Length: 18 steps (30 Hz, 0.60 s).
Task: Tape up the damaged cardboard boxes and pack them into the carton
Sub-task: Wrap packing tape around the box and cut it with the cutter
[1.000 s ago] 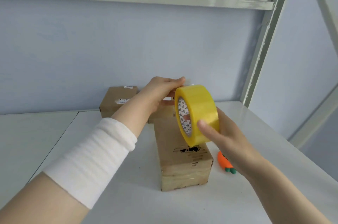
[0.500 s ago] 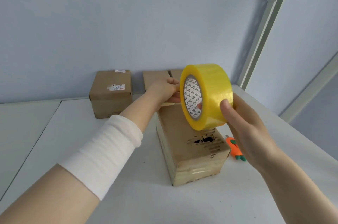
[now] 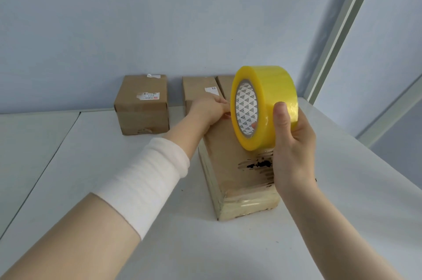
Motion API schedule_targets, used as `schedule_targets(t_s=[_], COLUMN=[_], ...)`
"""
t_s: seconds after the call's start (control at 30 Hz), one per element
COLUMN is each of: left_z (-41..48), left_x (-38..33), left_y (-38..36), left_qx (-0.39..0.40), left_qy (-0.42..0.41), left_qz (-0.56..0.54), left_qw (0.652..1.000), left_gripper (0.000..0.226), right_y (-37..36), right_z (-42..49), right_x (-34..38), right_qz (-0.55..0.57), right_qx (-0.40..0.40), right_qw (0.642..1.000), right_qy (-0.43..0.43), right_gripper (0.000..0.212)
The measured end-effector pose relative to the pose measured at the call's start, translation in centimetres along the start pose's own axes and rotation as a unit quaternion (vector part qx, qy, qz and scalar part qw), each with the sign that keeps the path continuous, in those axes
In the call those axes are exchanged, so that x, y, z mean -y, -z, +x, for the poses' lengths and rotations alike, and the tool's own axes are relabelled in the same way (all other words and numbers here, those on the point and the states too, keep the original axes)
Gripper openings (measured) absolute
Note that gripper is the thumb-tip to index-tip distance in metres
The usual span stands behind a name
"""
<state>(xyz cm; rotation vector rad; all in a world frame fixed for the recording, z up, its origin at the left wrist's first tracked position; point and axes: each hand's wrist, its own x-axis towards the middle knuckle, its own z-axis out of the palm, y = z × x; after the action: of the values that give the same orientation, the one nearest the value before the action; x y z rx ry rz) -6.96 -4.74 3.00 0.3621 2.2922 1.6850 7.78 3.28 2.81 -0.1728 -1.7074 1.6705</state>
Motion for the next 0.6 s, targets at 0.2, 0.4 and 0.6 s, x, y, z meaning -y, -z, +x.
schedule_targets(t_s=[0.2, 0.4, 0.6], left_z=[0.1, -0.2, 0.0], left_x=[0.1, 0.1, -0.5], left_y=[0.7, 1.4, 1.3], left_qx=[0.052, 0.094, 0.106], left_qy=[0.029, 0.083, -0.001], left_qz=[0.068, 0.154, 0.194], left_qw=[0.996, 0.98, 0.975], left_gripper=[0.01, 0.036, 0.028], right_y=[-0.3, -0.1, -0.1], right_z=[0.3, 0.1, -0.1], right_x=[-0.1, 0.0, -0.1], right_qz=[-0.006, -0.019, -0.015], right_qx=[-0.001, 0.001, 0.008], right_qw=[1.0, 1.0, 1.0], right_qy=[-0.013, -0.008, -0.012], right_gripper=[0.027, 0.027, 0.033])
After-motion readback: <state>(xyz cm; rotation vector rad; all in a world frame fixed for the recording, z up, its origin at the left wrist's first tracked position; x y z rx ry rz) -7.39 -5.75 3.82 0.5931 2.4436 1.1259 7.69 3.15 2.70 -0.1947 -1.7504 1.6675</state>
